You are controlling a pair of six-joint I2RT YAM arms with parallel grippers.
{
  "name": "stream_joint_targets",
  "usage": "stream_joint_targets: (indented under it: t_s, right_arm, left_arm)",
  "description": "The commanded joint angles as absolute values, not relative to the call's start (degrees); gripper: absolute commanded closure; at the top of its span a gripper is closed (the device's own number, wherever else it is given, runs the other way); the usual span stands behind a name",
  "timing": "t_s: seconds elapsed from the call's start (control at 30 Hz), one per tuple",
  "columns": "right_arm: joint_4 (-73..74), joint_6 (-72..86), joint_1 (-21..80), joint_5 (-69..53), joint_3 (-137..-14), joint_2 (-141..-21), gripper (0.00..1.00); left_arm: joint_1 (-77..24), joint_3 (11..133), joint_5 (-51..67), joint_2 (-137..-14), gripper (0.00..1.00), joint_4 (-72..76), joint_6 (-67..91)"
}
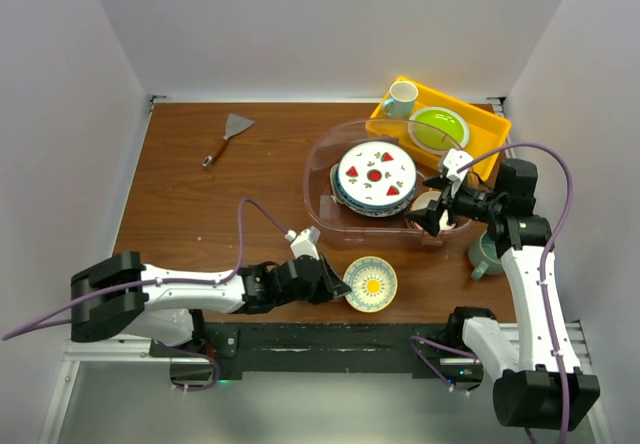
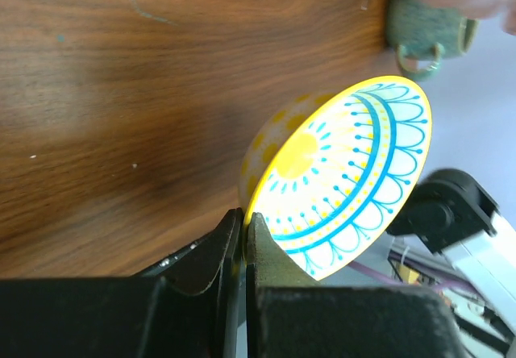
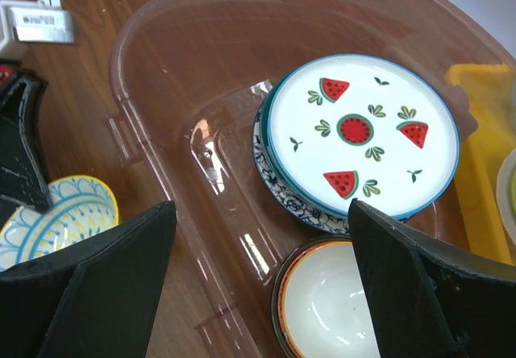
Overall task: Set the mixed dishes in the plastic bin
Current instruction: Pick up the bowl from the center of the board.
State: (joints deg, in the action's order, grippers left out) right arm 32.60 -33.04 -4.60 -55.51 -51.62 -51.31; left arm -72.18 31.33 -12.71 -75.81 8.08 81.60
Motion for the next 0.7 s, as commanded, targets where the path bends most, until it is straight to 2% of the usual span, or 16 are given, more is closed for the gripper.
stream_joint_targets:
  t_s: [0.0, 0.23, 0.6, 0.67]
  right_arm:
    - [38.7, -38.9, -5.0, -59.7, -56.3, -52.6, 0.09]
    - [46.7, -45.3, -4.9, -58.7, -61.4, -54.6, 0.09]
    - [51.8, -47.5, -4.9, -59.0, -67.1, -55.4, 0.08]
    - [51.7, -46.4, -4.9, -59.2, -67.6, -55.4, 0.05]
  left_arm:
    - [-70.8, 30.2, -10.9, -69.3, 1.0, 13.1, 74.5]
    - [-70.3, 29.6, -11.6, -61.7, 1.0, 11.8, 65.3]
    - [-69.3, 33.5, -9.3, -59.2, 1.0, 10.1, 55.4]
    - [-69.1, 34.8, -9.3, -58.9, 1.0, 9.8, 54.1]
